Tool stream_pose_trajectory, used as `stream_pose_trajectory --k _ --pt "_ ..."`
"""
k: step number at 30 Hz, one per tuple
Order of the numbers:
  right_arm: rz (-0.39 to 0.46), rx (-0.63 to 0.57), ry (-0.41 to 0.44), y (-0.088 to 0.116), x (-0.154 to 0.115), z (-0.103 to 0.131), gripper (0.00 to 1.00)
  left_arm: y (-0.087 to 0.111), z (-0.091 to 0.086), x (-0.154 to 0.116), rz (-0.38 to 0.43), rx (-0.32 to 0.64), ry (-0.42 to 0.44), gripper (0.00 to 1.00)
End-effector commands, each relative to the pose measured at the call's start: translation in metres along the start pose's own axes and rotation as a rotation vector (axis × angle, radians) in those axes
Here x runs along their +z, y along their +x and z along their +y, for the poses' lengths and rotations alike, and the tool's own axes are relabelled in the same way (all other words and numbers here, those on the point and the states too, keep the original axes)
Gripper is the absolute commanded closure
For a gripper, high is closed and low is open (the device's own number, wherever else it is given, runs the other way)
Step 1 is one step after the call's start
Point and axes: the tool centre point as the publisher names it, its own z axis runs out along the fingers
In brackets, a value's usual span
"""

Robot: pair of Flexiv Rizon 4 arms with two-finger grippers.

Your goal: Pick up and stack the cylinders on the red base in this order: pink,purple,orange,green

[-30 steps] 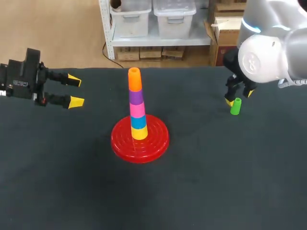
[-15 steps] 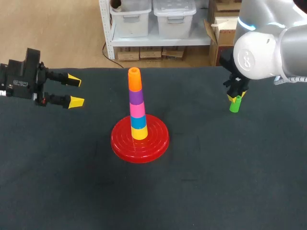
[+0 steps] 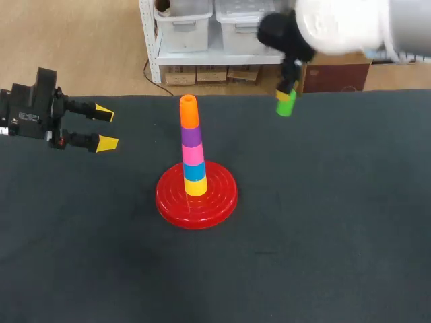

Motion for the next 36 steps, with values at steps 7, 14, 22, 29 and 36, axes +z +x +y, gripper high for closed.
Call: stream_pose_trajectory --k 7,14,22,29,36 --pt "0.042 -0.757 -0.041 -0.08 -0.123 0.086 1.0 0.001 0.001 0.0 -0.003 0.003 0.003 0.0" --pt "0.095 -0.945 -0.079 -0.095 -0.137 0.126 1.0 0.001 0.001 0.0 -0.003 0.003 0.003 0.0" --pt "0.142 -1.015 -0.107 -0.096 -0.123 0.144 1.0 0.001 0.001 0.0 -0.003 0.003 0.003 0.0" --pt "0.159 -1.055 -0.117 -0.101 -0.112 0.158 1.0 0.001 0.001 0.0 -0.003 0.003 0.003 0.0" --pt "0.155 -1.081 -0.124 -0.109 -0.106 0.168 1.0 0.001 0.001 0.0 -0.003 0.003 0.003 0.0"
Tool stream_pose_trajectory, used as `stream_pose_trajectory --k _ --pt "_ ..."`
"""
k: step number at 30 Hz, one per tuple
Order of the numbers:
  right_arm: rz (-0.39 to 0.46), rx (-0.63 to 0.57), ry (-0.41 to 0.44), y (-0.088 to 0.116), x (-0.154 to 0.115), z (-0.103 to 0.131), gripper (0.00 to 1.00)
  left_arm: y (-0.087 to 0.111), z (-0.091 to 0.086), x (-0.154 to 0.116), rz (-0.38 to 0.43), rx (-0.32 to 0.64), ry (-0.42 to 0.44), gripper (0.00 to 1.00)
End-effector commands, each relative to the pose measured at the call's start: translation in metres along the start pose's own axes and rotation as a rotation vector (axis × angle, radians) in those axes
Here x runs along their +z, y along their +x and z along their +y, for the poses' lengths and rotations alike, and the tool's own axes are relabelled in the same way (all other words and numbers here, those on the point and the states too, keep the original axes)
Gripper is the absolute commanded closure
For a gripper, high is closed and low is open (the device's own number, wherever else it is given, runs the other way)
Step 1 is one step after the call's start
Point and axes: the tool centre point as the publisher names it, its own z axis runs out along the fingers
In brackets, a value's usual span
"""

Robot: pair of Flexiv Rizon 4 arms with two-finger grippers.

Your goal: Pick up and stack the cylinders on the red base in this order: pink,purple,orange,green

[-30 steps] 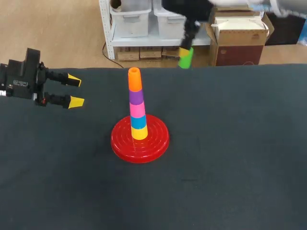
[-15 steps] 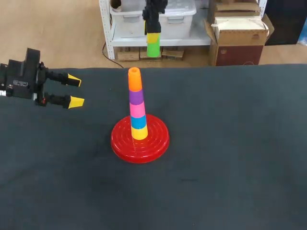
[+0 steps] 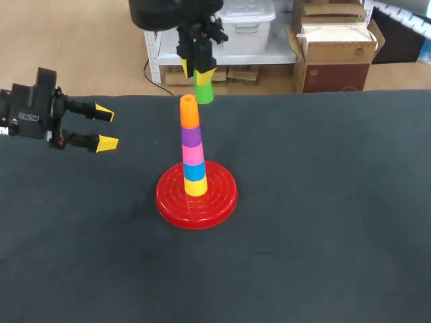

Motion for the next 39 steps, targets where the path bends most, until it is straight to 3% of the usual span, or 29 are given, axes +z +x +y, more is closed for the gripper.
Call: stream_pose_trajectory --k 1,39 --pt "0.002 -0.007 -0.014 -0.005 -0.001 -0.008 1.0 0.001 0.001 0.0 -0.003 0.003 0.003 0.0" --pt "-0.03 0.024 0.006 -0.005 0.015 -0.031 1.0 0.001 0.001 0.0 -0.003 0.003 0.003 0.0"
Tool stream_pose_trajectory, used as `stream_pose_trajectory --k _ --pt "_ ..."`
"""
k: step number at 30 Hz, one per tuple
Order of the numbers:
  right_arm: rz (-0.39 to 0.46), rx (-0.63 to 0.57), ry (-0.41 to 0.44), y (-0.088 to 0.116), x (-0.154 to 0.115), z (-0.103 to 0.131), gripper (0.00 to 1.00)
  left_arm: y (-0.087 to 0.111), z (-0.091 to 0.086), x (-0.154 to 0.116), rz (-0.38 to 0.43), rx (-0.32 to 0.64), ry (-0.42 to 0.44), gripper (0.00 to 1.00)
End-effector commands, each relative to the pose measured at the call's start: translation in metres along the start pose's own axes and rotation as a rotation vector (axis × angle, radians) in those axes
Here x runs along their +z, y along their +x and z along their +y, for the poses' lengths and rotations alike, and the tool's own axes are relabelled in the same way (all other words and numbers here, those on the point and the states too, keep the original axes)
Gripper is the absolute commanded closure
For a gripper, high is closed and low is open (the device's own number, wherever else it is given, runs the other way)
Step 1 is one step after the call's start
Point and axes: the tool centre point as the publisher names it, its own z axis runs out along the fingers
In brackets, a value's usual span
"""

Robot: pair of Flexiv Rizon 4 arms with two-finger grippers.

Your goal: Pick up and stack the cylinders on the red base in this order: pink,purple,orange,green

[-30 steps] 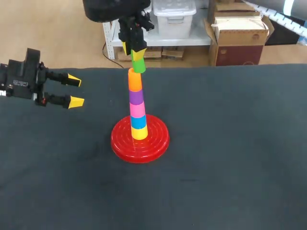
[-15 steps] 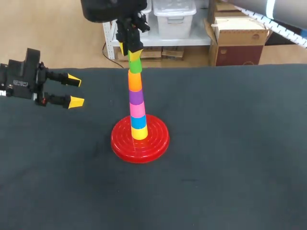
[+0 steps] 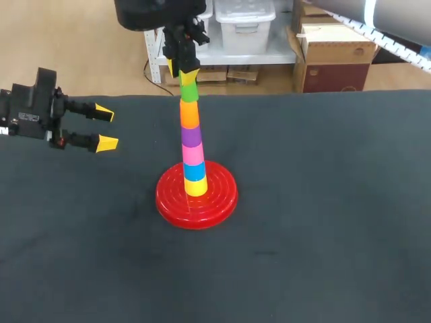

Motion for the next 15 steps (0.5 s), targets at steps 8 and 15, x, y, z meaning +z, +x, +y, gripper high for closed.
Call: stream_pose_trajectory --k 8,15 --pt "-0.013 0.005 0.003 0.0008 0.0053 -0.004 1.0 0.0014 0.0014 -0.0002 -0.003 0.003 0.003 0.0" --pt "-0.021 0.009 0.003 0.0013 0.0059 -0.0038 1.0 0.0014 0.0014 -0.0002 -0.003 0.003 0.003 0.0"
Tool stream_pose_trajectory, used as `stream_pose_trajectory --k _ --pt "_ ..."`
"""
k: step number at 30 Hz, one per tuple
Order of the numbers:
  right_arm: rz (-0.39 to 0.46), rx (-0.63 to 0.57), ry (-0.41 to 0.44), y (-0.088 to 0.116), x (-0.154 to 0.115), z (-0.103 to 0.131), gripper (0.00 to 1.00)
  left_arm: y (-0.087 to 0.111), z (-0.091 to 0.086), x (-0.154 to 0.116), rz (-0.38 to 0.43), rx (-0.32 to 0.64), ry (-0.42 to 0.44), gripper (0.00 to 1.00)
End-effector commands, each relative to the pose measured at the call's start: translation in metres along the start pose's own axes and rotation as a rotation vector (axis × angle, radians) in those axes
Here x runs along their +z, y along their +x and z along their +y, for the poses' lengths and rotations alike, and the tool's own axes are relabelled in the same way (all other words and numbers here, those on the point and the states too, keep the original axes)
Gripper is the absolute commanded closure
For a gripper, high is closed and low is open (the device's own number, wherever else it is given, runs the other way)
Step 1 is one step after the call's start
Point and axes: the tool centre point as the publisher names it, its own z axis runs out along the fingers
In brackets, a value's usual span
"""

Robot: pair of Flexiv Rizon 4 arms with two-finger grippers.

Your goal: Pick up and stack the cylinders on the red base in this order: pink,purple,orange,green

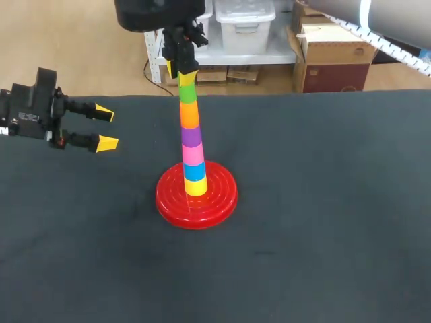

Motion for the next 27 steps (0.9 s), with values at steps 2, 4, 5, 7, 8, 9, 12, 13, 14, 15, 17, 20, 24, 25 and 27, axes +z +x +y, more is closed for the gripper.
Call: stream_pose_trajectory --k 2,4,5,7,8,9,12,13,14,15,17,20,24,25,27 --pt "-0.01 0.002 -0.001 0.0015 0.0006 0.0013 1.0 0.0014 0.0014 -0.0002 -0.003 0.003 0.003 0.0" --pt "-0.012 0.005 -0.001 0.0021 0.0009 0.0016 1.0 0.0014 0.0014 -0.0002 -0.003 0.003 0.003 0.0" --pt "-0.012 0.006 -0.002 0.0025 0.0012 0.0017 1.0 0.0014 0.0014 -0.0002 -0.003 0.003 0.003 0.0" --pt "-0.013 0.007 -0.004 0.0028 0.0017 0.0021 1.0 0.0014 0.0014 -0.0002 -0.003 0.003 0.003 0.0" --pt "-0.013 0.007 -0.004 0.0029 0.002 0.0024 1.0 0.0014 0.0014 -0.0002 -0.003 0.003 0.003 0.0" --pt "-0.015 0.008 -0.005 0.0029 0.0021 0.0027 1.0 0.0014 0.0014 -0.0002 -0.003 0.003 0.003 0.0" --pt "-0.019 0.009 -0.005 0.0027 0.0015 0.0044 1.0 0.0014 0.0014 -0.0002 -0.003 0.003 0.003 0.0" --pt "-0.021 0.009 -0.005 0.0025 0.0013 0.0048 1.0 0.0014 0.0014 -0.0002 -0.003 0.003 0.003 0.0" --pt "-0.021 0.009 -0.005 0.0024 0.0012 0.0052 1.0 0.0014 0.0014 -0.0002 -0.003 0.003 0.003 0.0" --pt "-0.021 0.008 -0.005 0.0022 0.0012 0.0055 1.0 0.0014 0.0014 -0.0002 -0.003 0.003 0.003 0.0" --pt "-0.021 0.006 -0.005 0.0018 0.0014 0.0059 1.0 0.0014 0.0014 -0.0002 -0.003 0.003 0.003 0.0" --pt "-0.023 0.007 -0.005 0.0017 0.0024 0.0063 1.0 0.0014 0.0014 -0.0002 -0.003 0.003 0.003 0.0" --pt "-0.032 0.016 -0.007 0.0029 0.0053 0.0064 1.0 0.0014 0.0014 -0.0002 -0.003 0.003 0.003 0.0" --pt "-0.034 0.018 -0.007 0.0032 0.0063 0.0065 1.0 0.0014 0.0014 -0.0002 -0.003 0.003 0.003 0.0" --pt "-0.041 0.022 -0.005 0.0033 0.0081 0.0066 1.0 0.0014 0.0014 -0.0002 -0.003 0.003 0.003 0.0"
